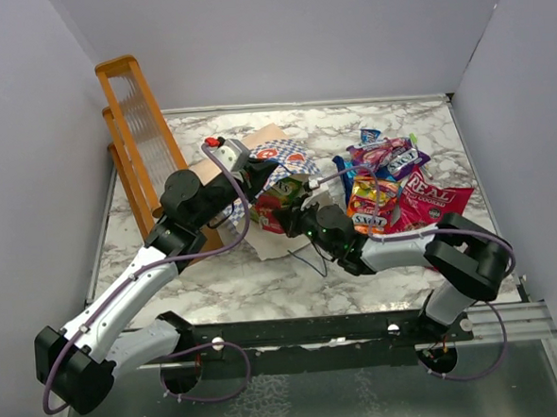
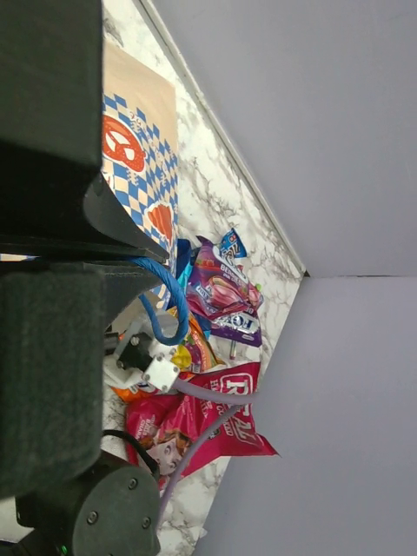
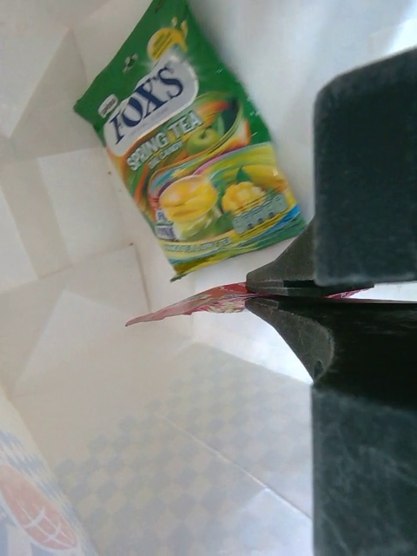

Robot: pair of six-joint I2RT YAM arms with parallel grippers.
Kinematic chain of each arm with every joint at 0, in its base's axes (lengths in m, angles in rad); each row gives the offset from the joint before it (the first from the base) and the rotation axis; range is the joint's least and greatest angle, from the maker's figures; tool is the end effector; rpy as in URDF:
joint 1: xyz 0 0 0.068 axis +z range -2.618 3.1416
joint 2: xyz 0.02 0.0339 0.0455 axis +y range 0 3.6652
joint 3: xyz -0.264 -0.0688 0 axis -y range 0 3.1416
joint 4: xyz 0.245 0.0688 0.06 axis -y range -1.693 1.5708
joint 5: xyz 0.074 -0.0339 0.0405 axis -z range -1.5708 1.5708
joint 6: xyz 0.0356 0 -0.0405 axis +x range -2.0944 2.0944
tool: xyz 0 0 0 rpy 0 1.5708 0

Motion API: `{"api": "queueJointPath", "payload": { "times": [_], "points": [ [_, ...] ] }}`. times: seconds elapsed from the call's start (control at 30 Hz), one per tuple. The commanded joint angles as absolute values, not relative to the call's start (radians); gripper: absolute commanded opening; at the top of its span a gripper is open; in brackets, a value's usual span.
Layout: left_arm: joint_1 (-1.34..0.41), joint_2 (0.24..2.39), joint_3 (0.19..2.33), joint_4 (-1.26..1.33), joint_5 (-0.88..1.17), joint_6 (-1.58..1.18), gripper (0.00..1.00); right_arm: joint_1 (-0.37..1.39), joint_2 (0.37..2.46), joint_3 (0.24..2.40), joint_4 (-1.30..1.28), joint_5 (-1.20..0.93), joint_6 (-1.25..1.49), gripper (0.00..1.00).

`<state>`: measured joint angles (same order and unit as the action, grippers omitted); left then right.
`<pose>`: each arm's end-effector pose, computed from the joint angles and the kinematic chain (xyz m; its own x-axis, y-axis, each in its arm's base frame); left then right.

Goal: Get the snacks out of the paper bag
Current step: Take out the snack from the paper bag, then place the snack at the center of the board.

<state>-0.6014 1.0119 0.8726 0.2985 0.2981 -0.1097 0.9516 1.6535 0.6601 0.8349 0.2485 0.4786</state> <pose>0.1900 -0.1431 0.3799 0.0445 -0.1575 -0.9865 0.7896 0.6105 -0.0618 0.2004 0.2661 0.1869 -0.3799 0.2361 -0.8944 -0.5333 0.7341 0.4203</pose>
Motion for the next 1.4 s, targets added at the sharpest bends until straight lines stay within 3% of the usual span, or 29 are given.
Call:
{"api": "queueJointPath", "payload": {
  "times": [0.0, 0.27, 0.47, 0.6, 0.9, 1.07, 1.37],
  "points": [
    [-0.595, 0.995, 0.862, 0.318, 0.268, -0.088, 0.00, 0.948, 1.522, 0.616, 0.720, 0.277, 0.488, 0.02],
    [-0.595, 1.004, 0.865, 0.290, 0.233, -0.086, 0.00, 0.948, 1.056, 0.719, 0.044, 0.305, 0.337, 0.02],
    [-0.595, 1.002, 0.856, 0.292, 0.187, -0.081, 0.00, 0.948, 0.791, 0.909, -0.385, 0.178, 0.326, 0.02],
    [-0.594, 1.008, 0.855, 0.294, 0.165, -0.084, 0.00, 0.948, 0.747, 1.078, -0.654, 0.363, 0.442, 0.02],
    [-0.594, 1.000, 0.836, 0.311, 0.135, -0.066, 0.00, 0.948, 0.888, 1.226, -0.923, 0.793, 0.586, 0.02],
    [-0.594, 0.998, 0.834, 0.311, 0.136, -0.069, 0.00, 0.935, 1.038, 1.261, -0.940, 0.943, 0.572, 0.02],
    [-0.591, 0.973, 0.832, 0.311, 0.110, -0.051, 0.00, 0.556, 1.375, 1.413, -0.867, 0.787, 0.314, 0.02]
  ]
}}
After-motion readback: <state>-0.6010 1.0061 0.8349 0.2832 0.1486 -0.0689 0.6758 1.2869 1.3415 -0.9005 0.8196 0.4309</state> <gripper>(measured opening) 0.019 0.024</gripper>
